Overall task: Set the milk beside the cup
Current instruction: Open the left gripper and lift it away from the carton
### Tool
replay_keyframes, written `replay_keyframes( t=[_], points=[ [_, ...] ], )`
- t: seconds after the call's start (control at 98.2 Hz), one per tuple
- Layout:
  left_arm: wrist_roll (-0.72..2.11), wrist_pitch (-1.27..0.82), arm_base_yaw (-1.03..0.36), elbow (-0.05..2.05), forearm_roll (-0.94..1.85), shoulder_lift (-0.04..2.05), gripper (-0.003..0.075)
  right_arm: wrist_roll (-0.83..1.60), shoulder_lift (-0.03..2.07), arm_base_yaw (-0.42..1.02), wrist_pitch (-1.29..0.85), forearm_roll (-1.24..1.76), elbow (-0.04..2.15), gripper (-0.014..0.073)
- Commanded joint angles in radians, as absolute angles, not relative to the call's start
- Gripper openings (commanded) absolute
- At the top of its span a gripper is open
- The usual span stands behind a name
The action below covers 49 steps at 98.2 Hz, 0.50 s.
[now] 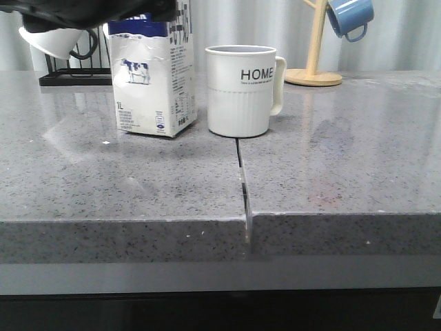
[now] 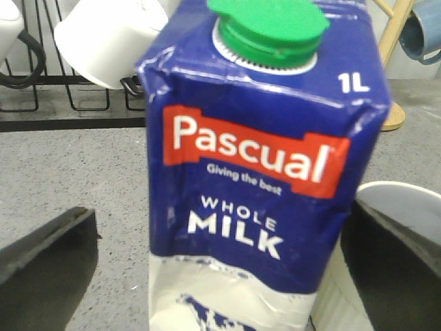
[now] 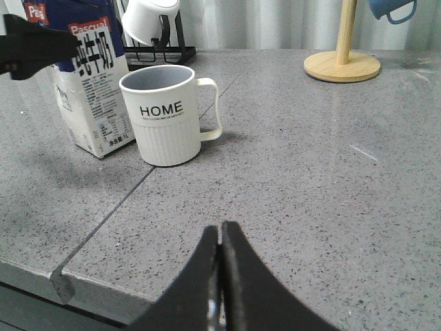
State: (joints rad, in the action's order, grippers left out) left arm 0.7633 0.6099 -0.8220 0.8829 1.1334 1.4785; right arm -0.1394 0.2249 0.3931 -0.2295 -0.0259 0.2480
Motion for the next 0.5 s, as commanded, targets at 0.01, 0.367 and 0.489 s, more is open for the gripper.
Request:
replay_keyframes(
  t=[0.01,0.367,0.489],
  points=[
    [0.767,0.661,-0.843,0.874,1.106,1.393,0.0671,-0.132,0.231,0.391,-0.155,-0.026,0.275,-0.0069],
    [0.765,0.666,-0.865,0.746,1.028,1.212,0.0501,-0.132,0.231,0.391,-0.155,-0.026,0.275,-0.0069],
    [0.765,0.659,-0.851,0.696,0.982,1.171,0.0297,-0.132,0.231,0.391,-0.155,-0.026,0.275,-0.0069]
  ],
)
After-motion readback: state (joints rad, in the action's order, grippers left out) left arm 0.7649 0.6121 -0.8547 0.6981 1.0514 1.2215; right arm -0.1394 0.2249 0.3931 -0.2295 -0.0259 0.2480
